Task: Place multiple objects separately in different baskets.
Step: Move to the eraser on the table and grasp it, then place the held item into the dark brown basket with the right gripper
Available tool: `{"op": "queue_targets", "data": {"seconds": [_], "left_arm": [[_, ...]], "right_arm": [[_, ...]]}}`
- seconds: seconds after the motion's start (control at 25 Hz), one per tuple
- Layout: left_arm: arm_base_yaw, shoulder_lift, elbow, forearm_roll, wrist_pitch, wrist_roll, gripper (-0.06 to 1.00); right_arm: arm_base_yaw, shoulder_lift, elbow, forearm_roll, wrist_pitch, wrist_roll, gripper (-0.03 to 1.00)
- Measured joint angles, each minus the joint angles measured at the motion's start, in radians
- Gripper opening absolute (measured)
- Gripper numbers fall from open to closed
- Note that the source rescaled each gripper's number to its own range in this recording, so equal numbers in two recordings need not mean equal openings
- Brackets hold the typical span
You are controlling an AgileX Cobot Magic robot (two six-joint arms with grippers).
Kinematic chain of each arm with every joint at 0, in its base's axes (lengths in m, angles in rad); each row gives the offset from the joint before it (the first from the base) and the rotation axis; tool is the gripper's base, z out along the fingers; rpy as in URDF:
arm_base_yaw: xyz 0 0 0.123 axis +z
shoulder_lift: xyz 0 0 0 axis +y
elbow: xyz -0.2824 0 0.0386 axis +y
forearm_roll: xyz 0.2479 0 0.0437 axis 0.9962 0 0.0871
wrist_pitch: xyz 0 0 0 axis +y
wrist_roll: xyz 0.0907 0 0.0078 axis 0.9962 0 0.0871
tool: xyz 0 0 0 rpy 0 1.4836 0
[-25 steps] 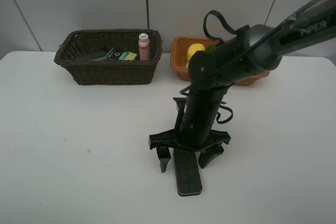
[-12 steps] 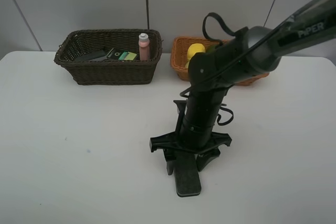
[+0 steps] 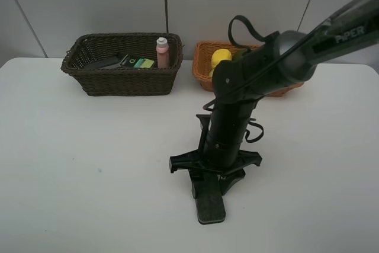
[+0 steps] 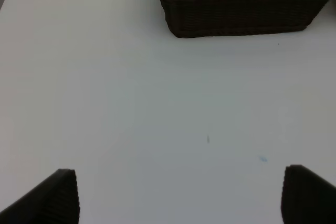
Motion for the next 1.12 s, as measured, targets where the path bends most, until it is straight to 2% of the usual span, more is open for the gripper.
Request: {"op": "queue_targets", "data": {"seconds": [0.12, 0.28, 0.44, 0.6, 0.72, 0.76, 0.88, 0.96, 1.12], "left_arm": [[0.0, 0.0, 0.0, 0.0, 0.0, 0.0, 1.0], [0.0, 0.0, 0.0, 0.0, 0.0, 0.0, 1.0], [0.0, 0.0, 0.0, 0.0, 0.0, 0.0, 1.0], [0.0, 0.0, 0.0, 0.0, 0.0, 0.0, 1.0], [0.0, 0.0, 0.0, 0.0, 0.0, 0.0, 1.0], [0.0, 0.0, 0.0, 0.0, 0.0, 0.0, 1.0], [0.0, 0.0, 0.0, 0.0, 0.0, 0.0, 1.0], [0.0, 0.0, 0.0, 0.0, 0.0, 0.0, 1.0], [0.0, 0.0, 0.0, 0.0, 0.0, 0.0, 1.0]], "right_arm": [[0.0, -0.041, -0.018, -0.014, 0.036, 0.0, 0.33], [0.0, -0.141, -0.119, -0.068, 0.131, 0.0, 0.33], [0.0, -0.209, -0.276, -0.186, 0.228, 0.0, 0.33], [0.0, -0.215, -0.436, -0.357, 0.21, 0.0, 0.33], [-0.017, -0.19, -0.523, -0.467, 0.077, 0.0, 0.33], [-0.027, -0.175, -0.539, -0.484, 0.002, 0.0, 0.33], [-0.073, -0.12, -0.567, -0.5, -0.262, 0.0, 0.33], [-0.098, -0.072, -0.569, -0.499, -0.471, 0.0, 0.33], [-0.121, 0.03, -0.569, -0.476, -0.845, 0.0, 0.33]]}}
